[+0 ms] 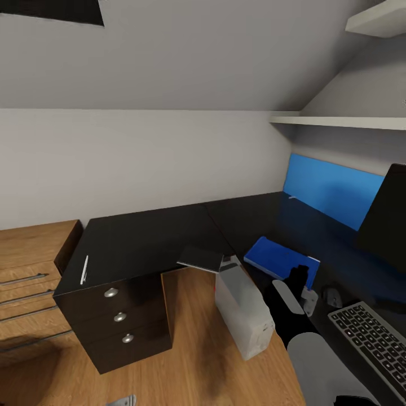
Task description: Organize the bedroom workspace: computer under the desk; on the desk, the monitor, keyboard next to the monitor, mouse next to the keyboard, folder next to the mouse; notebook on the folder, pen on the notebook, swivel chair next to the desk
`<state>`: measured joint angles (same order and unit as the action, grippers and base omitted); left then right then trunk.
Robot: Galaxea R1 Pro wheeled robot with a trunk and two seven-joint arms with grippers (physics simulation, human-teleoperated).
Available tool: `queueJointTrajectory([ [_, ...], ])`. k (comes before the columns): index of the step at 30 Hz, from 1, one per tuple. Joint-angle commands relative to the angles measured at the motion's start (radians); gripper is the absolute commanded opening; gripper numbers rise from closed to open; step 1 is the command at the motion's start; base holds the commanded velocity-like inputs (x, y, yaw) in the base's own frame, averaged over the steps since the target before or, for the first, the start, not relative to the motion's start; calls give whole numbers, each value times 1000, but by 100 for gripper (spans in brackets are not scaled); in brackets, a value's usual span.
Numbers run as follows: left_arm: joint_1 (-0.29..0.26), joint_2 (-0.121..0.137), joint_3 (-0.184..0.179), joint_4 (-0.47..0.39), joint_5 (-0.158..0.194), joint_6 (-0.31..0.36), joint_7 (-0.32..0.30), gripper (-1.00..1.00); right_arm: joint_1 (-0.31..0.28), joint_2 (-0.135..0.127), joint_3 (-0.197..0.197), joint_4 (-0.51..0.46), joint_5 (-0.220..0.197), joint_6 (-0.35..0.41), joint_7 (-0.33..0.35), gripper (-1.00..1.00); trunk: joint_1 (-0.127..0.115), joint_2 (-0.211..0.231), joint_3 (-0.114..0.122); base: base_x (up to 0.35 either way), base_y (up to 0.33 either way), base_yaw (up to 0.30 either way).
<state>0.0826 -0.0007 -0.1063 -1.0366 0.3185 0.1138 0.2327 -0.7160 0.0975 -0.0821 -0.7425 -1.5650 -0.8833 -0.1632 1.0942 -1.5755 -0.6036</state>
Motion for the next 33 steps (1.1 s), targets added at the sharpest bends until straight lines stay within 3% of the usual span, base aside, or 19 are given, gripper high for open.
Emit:
queueJointTrajectory([
  [1,0,0,-2,-2,7,4,7,100,0,1,-2,-1,7,0,-9,100,0,-1,-1,-89,0,0],
  [17,0,0,-3,4,8,4,7,100,0,11,26,2,8,0,-6,100,0,-1,-1,-73,34,0],
  [23,0,-1,-4,9,7,4,8,100,4,21,82,6,7,30,-7,100,0,-1,-1,-3,2,0],
  [33,0,-2,-5,12,7,4,9,100,21,42,167,33,7,187,-8,100,0,-1,-1,0,0,0],
])
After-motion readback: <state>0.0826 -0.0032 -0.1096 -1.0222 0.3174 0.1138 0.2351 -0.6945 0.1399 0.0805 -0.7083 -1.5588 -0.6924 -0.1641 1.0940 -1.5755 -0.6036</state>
